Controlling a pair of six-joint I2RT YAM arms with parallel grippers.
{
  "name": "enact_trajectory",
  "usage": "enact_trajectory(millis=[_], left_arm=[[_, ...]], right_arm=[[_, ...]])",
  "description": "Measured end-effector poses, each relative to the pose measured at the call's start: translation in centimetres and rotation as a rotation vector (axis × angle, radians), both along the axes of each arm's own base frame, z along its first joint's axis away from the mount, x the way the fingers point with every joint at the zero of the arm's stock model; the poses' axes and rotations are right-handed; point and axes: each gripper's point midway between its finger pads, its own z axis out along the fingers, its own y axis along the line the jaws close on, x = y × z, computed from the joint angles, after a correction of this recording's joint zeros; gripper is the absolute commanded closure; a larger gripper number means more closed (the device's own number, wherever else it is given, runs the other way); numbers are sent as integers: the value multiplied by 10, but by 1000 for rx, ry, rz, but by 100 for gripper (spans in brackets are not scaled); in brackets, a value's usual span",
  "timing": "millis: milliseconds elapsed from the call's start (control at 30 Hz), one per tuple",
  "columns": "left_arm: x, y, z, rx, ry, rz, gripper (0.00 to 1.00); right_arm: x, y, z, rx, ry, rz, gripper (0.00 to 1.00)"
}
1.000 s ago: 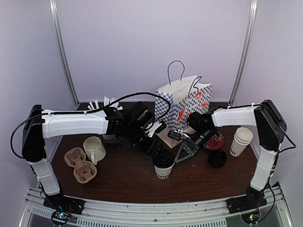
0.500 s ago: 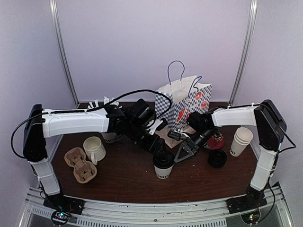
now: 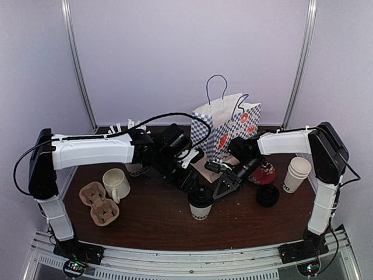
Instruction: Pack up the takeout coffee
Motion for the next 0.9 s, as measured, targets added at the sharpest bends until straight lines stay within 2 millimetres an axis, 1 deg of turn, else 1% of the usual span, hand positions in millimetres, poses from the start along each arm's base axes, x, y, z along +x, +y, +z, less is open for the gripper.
enact_trajectory(millis=[100, 333, 633, 733, 900], left_arm=[[-2, 2, -5, 10, 7, -2, 48], [-3, 1, -8, -1, 9, -9, 55], [-4, 2, -13, -21, 2, -9, 56], [-4, 2, -13, -28, -1, -8, 55], [-2, 3, -9, -30, -20, -4, 44]], right_arm=[[0, 0, -2, -14, 18, -4, 67], [0, -2, -6, -54, 43, -10, 69], [2, -5, -11, -109, 52, -19, 72], [3, -5, -10, -121, 45, -16, 71], [4, -5, -6, -113, 3, 11, 64]])
